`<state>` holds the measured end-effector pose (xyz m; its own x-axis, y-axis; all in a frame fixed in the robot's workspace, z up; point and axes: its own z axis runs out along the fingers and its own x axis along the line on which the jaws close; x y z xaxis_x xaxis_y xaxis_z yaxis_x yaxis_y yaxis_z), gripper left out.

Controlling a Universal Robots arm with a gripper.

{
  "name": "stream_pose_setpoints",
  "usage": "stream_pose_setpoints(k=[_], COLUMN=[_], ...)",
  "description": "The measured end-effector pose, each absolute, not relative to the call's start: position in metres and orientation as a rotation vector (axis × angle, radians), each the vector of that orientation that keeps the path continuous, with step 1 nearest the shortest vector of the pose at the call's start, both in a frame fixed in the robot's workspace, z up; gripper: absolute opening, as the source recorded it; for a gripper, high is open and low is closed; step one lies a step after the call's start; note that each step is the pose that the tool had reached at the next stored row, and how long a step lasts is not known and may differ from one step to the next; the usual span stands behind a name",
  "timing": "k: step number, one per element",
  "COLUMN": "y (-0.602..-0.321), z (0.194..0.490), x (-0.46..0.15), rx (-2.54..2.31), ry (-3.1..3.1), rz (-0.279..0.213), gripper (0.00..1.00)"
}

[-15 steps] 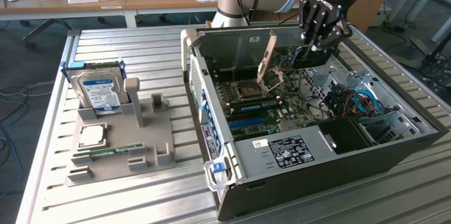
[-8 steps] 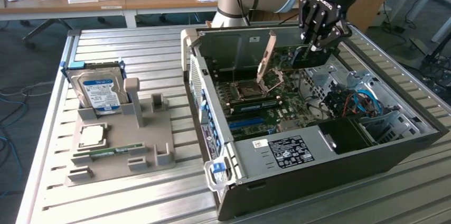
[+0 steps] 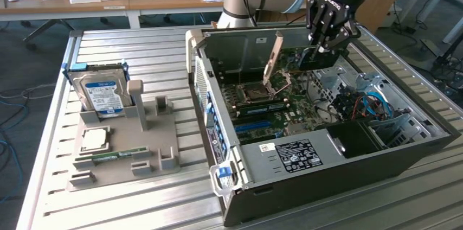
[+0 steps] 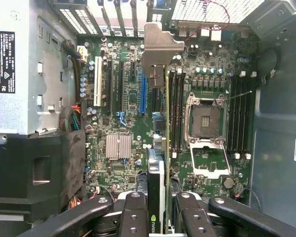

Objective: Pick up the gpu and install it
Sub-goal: 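Insert the gpu into the slot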

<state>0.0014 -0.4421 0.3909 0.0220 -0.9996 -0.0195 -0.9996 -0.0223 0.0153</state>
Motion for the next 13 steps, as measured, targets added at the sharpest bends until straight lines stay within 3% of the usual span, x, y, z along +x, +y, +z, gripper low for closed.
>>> stream_pose_setpoints(k=[13], y=[-0.4421], z=[0.3909], x=[-0.0012], rx=[-2.244], ry=[2.195], rz=[0.039], gripper=[0.26])
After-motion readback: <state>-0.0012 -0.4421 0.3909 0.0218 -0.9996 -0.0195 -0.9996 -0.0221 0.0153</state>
